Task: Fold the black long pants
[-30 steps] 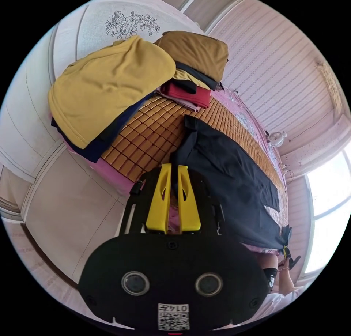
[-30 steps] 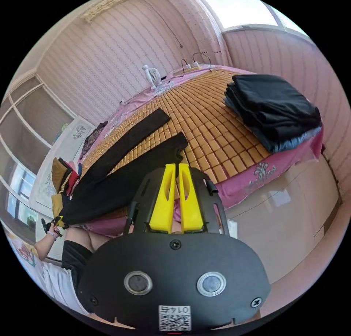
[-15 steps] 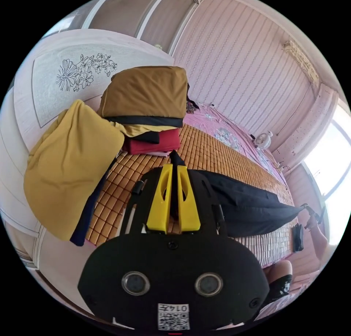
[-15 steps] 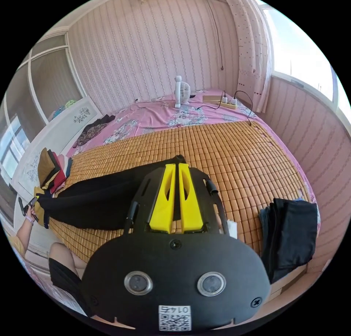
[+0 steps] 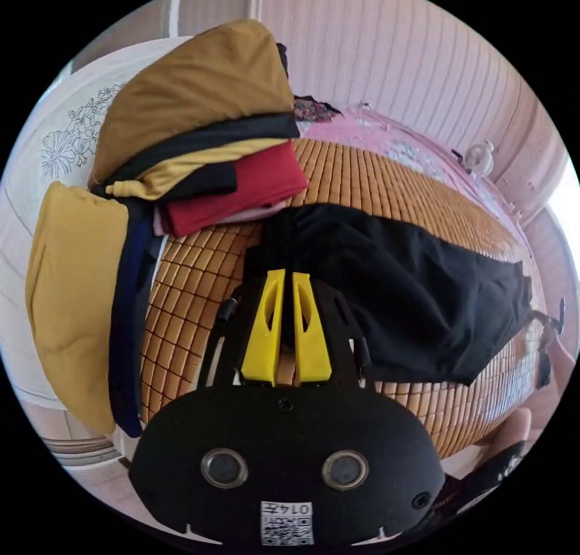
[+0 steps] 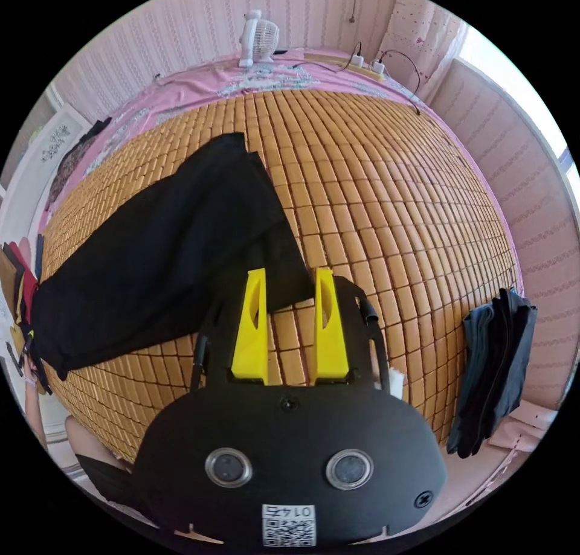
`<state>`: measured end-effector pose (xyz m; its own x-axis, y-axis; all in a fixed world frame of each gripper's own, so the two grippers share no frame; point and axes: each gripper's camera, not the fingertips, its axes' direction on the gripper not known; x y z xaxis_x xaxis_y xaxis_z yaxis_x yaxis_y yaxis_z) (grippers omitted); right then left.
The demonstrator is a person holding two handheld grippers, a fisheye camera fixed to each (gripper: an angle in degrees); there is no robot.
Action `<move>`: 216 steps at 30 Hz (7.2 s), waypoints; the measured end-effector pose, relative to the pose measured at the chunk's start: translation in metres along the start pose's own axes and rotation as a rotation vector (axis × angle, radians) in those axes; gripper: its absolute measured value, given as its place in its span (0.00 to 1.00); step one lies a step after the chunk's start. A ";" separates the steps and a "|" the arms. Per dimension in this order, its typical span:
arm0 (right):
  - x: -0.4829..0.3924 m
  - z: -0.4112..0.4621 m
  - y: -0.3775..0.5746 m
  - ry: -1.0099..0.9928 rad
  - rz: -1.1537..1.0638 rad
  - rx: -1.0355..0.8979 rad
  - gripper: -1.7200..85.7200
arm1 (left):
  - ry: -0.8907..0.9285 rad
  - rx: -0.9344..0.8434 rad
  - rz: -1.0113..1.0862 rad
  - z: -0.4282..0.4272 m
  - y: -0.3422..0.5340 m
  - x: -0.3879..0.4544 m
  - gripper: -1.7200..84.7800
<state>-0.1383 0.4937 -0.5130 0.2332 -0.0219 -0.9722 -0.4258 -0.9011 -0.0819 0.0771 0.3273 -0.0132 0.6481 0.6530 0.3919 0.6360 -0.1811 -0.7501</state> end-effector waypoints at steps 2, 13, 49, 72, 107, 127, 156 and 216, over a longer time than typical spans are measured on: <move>-0.004 -0.004 0.008 -0.027 -0.033 0.013 0.08 | -0.083 -0.020 0.042 0.010 0.008 0.020 0.02; 0.037 -0.058 0.134 -0.159 -0.110 -0.075 0.05 | -0.215 -0.153 0.123 -0.014 0.031 0.066 0.01; 0.133 -0.073 0.207 -0.440 0.130 0.087 0.09 | 0.755 -0.013 0.708 -0.097 0.136 0.542 0.06; 0.143 -0.082 0.294 -0.440 0.205 0.102 0.03 | 0.730 -0.106 0.842 -0.074 0.178 0.642 0.08; 0.016 -0.024 0.219 -0.099 0.040 0.038 0.02 | 0.825 -0.115 0.853 -0.055 0.226 0.584 0.02; -0.469 0.030 0.109 -0.616 -0.835 0.137 0.13 | 0.409 0.264 0.283 -0.110 0.211 0.035 0.17; -0.944 0.153 0.113 -1.314 -1.673 -1.046 0.03 | 0.791 0.099 0.444 -0.054 0.198 -0.129 0.07; -0.681 0.155 0.060 -0.032 -1.251 -0.622 0.01 | 0.395 -0.253 0.785 -0.077 0.190 0.384 0.01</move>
<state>-0.4580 0.5218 0.1097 0.1425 0.9321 -0.3330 0.5020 -0.3580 -0.7873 0.4794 0.4869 0.0358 0.9998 -0.0161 0.0075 -0.0048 -0.6532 -0.7572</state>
